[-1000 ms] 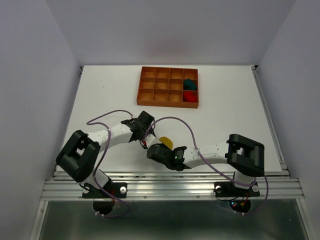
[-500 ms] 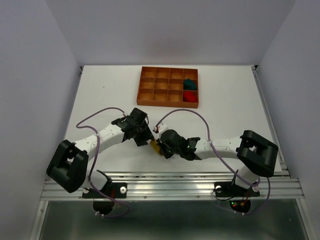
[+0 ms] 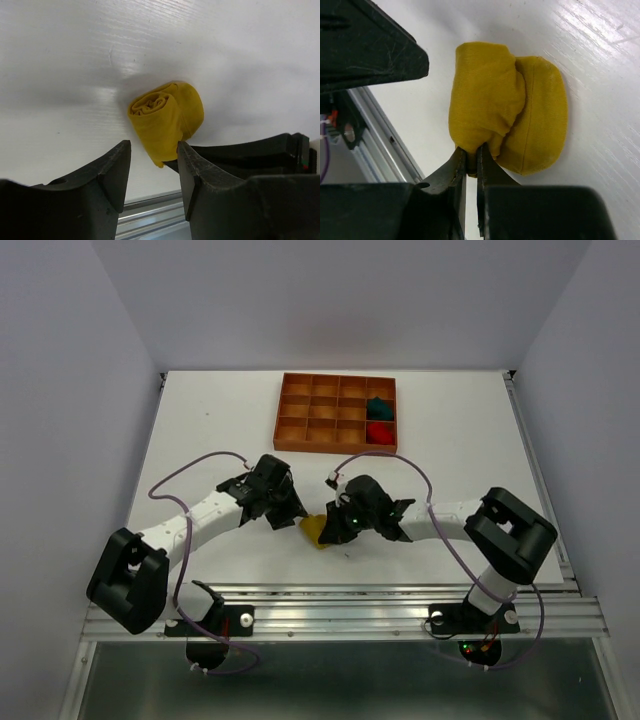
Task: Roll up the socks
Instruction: Roll the sock at the center of the board.
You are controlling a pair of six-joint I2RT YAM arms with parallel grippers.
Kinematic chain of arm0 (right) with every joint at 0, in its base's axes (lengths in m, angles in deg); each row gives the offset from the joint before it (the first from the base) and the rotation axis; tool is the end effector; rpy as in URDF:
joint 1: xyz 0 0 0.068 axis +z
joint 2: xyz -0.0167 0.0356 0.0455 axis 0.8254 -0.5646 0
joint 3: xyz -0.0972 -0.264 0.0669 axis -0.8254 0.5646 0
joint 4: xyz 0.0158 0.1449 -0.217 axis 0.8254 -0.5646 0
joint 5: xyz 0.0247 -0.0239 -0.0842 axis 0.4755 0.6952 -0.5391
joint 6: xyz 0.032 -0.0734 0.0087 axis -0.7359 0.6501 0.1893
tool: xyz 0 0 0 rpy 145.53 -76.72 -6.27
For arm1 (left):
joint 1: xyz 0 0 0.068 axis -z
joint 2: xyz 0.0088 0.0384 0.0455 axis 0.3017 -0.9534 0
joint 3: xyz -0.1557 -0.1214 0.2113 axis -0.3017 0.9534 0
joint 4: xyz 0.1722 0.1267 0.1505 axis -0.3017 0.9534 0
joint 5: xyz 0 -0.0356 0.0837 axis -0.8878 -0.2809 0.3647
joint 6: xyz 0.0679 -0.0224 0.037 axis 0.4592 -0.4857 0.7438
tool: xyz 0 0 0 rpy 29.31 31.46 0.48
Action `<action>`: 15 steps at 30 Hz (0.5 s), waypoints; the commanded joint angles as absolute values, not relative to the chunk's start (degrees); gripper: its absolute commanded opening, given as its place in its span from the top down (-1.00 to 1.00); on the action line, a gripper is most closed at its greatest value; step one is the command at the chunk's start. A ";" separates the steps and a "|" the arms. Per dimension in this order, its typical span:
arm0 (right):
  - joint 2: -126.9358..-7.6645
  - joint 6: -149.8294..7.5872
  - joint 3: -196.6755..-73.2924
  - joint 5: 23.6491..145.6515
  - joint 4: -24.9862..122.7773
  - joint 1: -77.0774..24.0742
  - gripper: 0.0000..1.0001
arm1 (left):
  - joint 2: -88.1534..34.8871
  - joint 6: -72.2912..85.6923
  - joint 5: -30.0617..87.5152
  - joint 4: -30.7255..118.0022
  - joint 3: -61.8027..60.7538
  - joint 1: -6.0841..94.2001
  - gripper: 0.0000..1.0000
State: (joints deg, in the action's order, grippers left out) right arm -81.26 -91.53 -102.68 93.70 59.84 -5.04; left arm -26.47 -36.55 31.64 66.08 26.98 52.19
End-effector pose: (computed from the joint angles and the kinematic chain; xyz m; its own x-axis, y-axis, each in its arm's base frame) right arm 0.2063 0.2824 0.1452 -0.7742 -0.2519 -0.5807 -0.5879 0.6262 0.5122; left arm 0.2270 -0.1645 0.2010 -0.8699 -0.3883 -0.3041 -0.1683 0.8133 -0.5570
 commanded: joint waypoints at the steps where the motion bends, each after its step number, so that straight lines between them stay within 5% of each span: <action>1: -84.92 -95.06 -99.69 103.28 60.82 -7.98 0.99 | -24.97 -34.28 29.26 63.51 28.66 52.01 -0.06; 15: -93.27 -103.15 -97.23 112.08 65.66 -17.04 0.99 | -30.50 -32.52 25.31 58.14 30.86 52.45 -0.06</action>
